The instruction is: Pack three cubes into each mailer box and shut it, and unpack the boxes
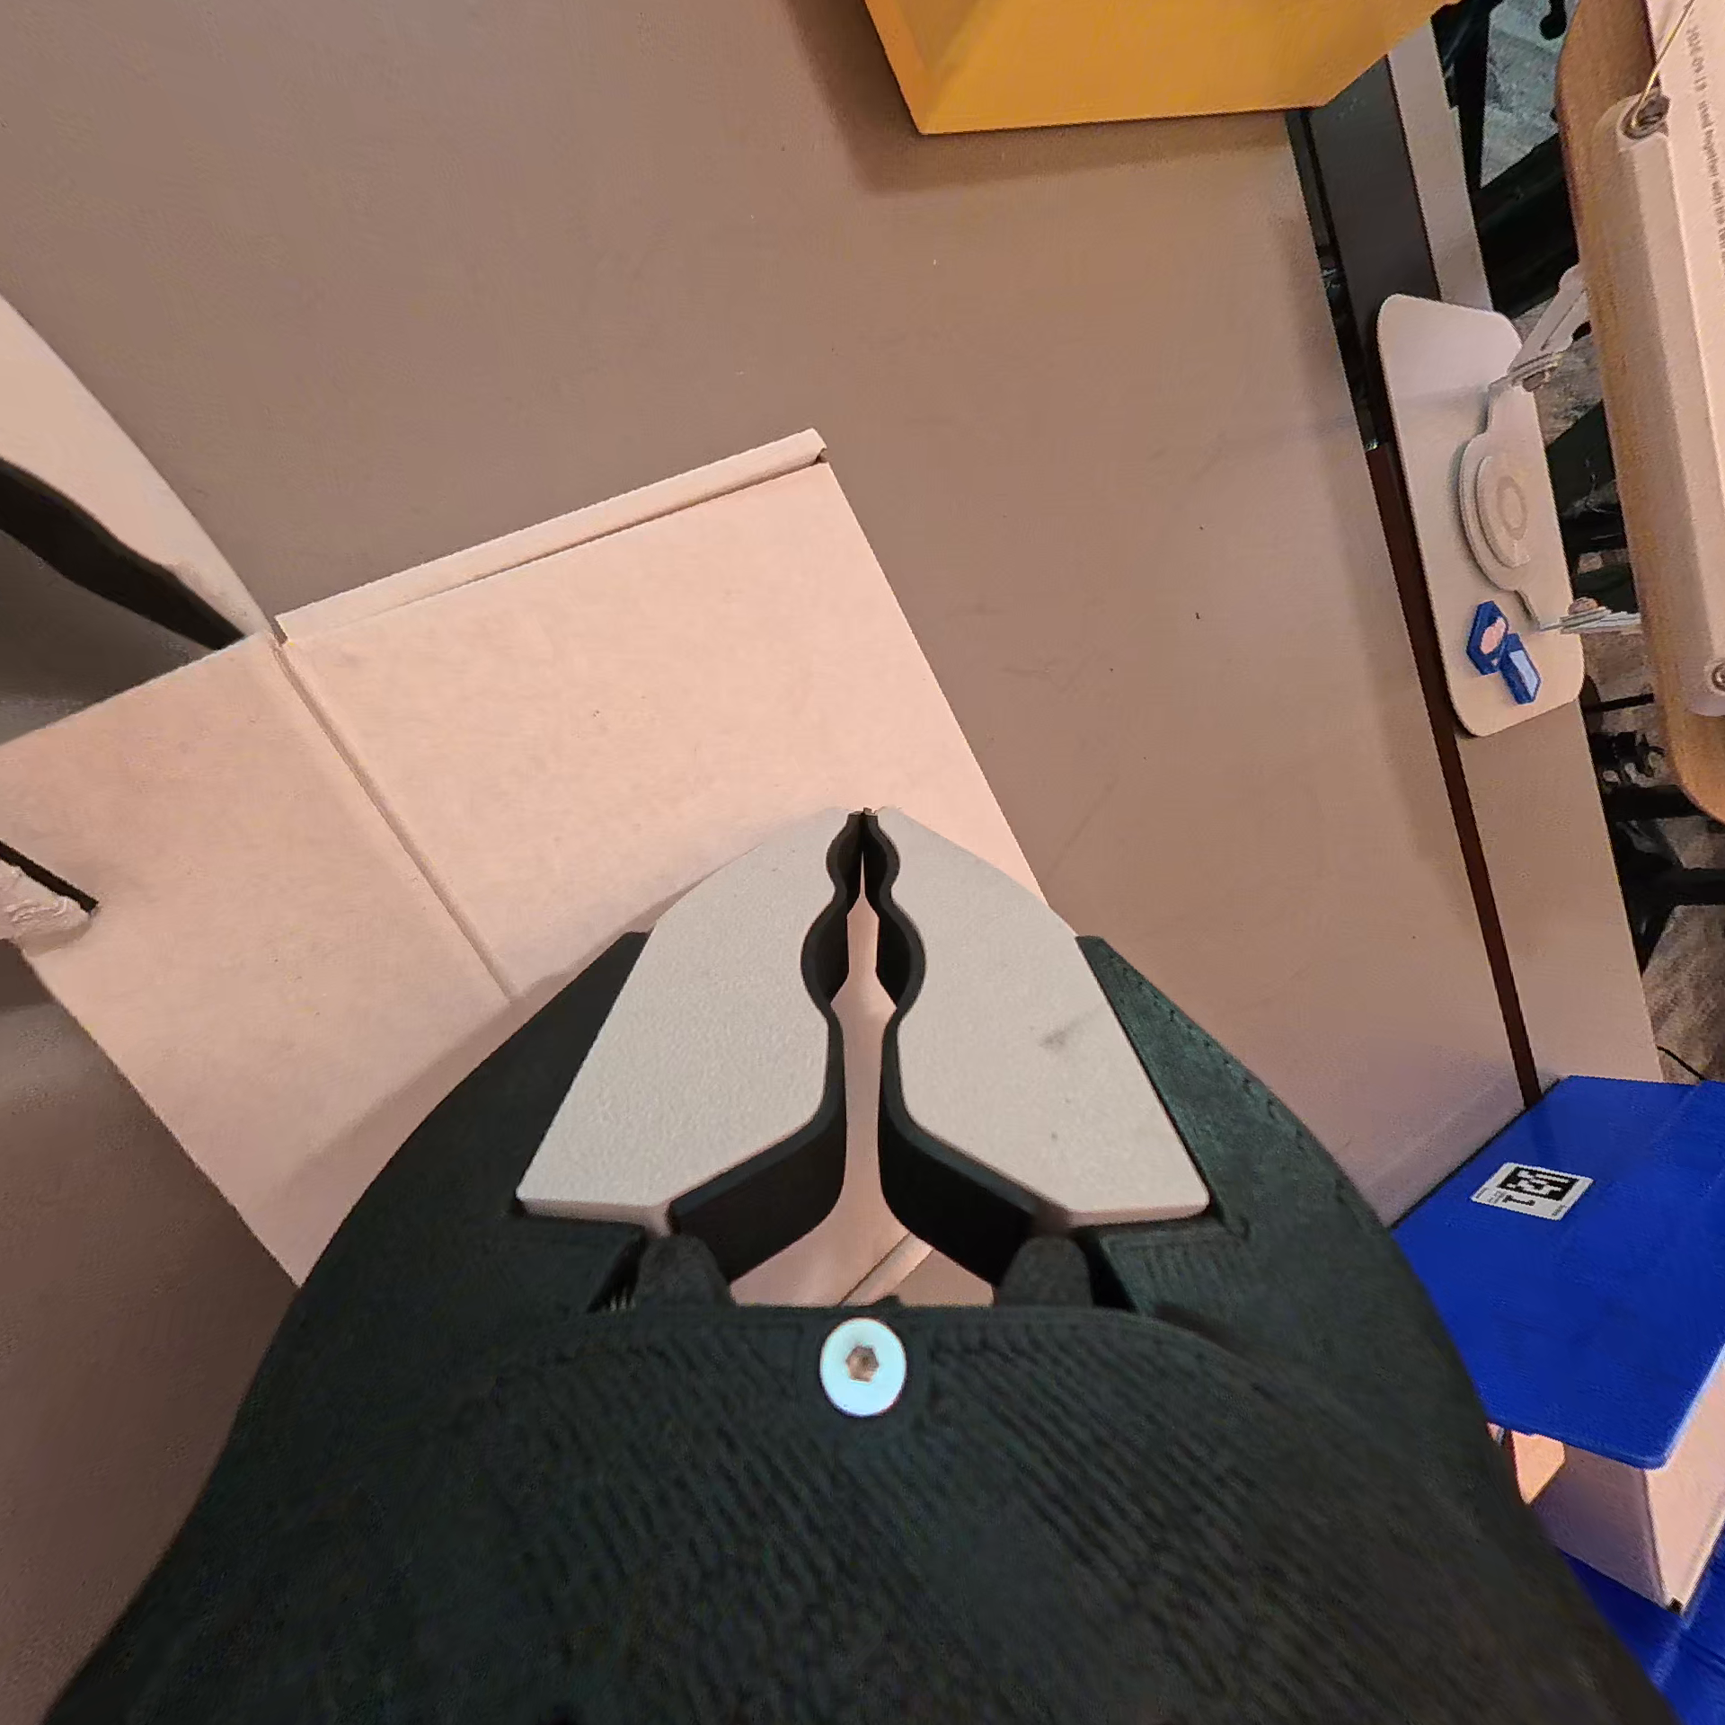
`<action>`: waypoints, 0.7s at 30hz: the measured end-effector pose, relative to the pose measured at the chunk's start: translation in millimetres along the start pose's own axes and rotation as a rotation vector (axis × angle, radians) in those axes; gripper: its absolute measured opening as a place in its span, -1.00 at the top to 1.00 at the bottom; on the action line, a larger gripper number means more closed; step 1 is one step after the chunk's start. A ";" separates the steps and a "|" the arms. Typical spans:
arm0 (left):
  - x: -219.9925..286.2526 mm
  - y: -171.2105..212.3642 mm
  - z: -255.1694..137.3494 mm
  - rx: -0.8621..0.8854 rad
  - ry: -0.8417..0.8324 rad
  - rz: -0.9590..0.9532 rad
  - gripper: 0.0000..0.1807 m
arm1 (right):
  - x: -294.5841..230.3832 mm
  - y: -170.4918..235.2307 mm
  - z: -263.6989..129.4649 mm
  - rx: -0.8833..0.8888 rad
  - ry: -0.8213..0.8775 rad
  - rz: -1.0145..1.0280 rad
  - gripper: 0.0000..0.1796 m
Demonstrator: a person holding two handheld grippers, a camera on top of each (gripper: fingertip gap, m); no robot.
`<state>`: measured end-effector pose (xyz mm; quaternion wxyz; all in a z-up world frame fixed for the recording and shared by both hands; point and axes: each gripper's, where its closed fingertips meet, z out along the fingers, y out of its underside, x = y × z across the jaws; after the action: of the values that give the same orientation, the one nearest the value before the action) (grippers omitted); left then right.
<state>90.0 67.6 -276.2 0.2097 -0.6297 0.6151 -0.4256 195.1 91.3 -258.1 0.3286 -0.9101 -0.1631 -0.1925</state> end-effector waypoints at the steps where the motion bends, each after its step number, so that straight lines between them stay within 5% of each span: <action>1: -0.5 -0.3 -0.1 0.007 0.002 -0.009 0.51 | 0.0 0.0 0.1 -0.001 0.000 -0.001 1.00; 9: 8.6 4.5 7.1 0.030 0.094 -0.131 0.34 | 0.0 0.0 0.6 -0.008 -0.002 0.000 1.00; 21: 2.1 3.8 7.2 0.002 0.162 -0.092 0.44 | 1.5 -0.4 2.0 -0.026 0.017 -0.009 1.00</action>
<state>93.3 63.1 -282.6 0.1401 -0.6206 0.5999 -0.4850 196.7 93.1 -258.6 0.3171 -0.9119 -0.1621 -0.2038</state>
